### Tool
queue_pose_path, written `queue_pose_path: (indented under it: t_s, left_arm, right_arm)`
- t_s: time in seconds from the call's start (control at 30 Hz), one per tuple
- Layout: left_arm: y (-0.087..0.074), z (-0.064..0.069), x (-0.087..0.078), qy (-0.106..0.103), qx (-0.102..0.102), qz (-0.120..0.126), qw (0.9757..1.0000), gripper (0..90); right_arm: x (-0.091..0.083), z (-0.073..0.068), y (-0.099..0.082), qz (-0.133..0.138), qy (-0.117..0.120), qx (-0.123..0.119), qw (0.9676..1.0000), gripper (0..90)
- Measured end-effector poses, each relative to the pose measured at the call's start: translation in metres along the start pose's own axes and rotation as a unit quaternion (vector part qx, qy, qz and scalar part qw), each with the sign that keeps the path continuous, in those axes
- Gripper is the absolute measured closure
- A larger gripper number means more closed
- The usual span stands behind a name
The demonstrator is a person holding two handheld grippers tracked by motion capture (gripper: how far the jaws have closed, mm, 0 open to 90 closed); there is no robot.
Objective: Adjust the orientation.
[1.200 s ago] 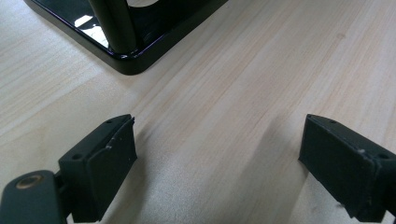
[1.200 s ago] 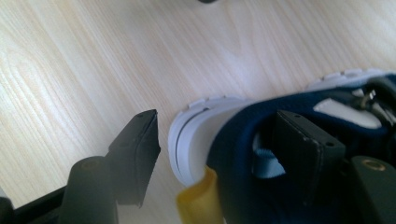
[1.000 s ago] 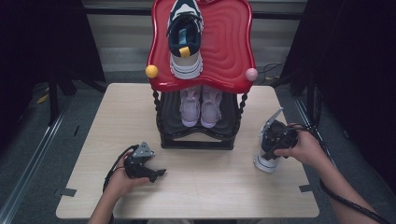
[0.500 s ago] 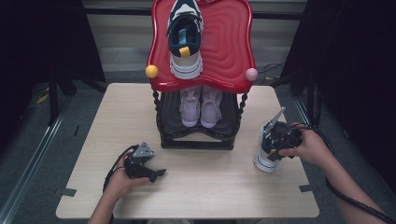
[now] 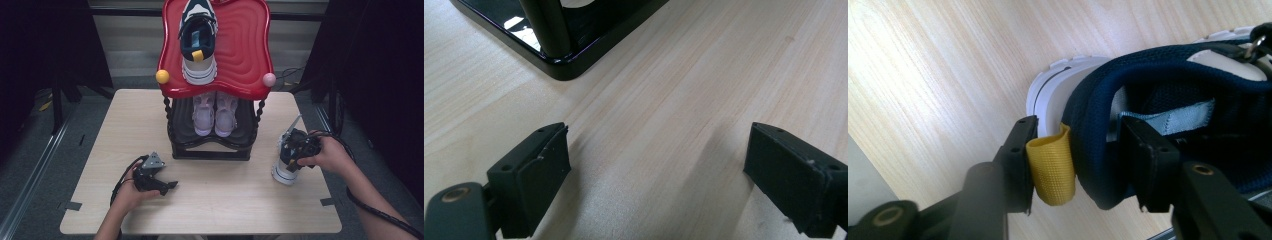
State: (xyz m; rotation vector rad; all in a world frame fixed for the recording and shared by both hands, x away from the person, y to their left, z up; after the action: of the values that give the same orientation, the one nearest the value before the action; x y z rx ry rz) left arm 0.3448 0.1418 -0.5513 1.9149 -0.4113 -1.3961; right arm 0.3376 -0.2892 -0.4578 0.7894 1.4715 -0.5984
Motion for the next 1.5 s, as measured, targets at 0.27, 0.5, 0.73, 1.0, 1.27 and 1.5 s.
queue_pose_path:
  t_s: [0.27, 0.5, 0.73, 1.0, 1.27, 1.5]
  left_arm:
    - [0.0, -0.0001, 0.0, 0.0, -0.001, 0.001, 1.0, 10.3]
    - [0.0001, -0.0002, 0.0, -0.001, -0.001, 0.002, 1.0, 10.4]
    - [0.0, -0.0001, -0.0001, -0.001, -0.001, 0.001, 1.0, 10.4]
    - [0.0001, -0.0003, 0.0, -0.001, -0.001, 0.002, 1.0, 10.4]
    - [0.0, 0.0, 0.0, 0.0, 0.0, 0.0, 1.0, 10.4]
    - [0.0001, -0.0003, 0.0, -0.001, -0.001, 0.002, 1.0, 10.4]
  right_arm:
    - [-0.0003, -0.0004, 0.0022, -0.005, 0.009, 0.0, 0.9999, 62.5]
    - [0.0001, 0.001, 0.003, -0.007, 0.005, -0.005, 0.9999, 64.0]
    - [0.0003, 0.001, 0.0033, -0.009, 0.006, -0.006, 0.9999, 66.8]
    - [-0.0013, -0.0031, 0.0025, -0.013, 0.009, -0.011, 0.9998, 69.8]
    - [-0.0002, -0.0064, 0.0029, -0.024, 0.021, -0.008, 0.9995, 69.5]
    - [0.0002, -0.0079, 0.0047, -0.032, 0.029, 0.004, 0.9991, 69.6]
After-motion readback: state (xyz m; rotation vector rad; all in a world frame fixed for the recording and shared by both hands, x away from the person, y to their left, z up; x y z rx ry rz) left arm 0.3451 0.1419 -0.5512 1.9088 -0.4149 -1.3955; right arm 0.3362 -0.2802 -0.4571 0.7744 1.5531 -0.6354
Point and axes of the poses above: each handheld gripper's, and its own axes: x roughly forward along the jaws, y roughly out of its top, z roughly to its right, the point moved 6 cm from there along x, roughly forward along the jaws, and after that the axes turned 15 degrees about x, right-handed, at the moved point
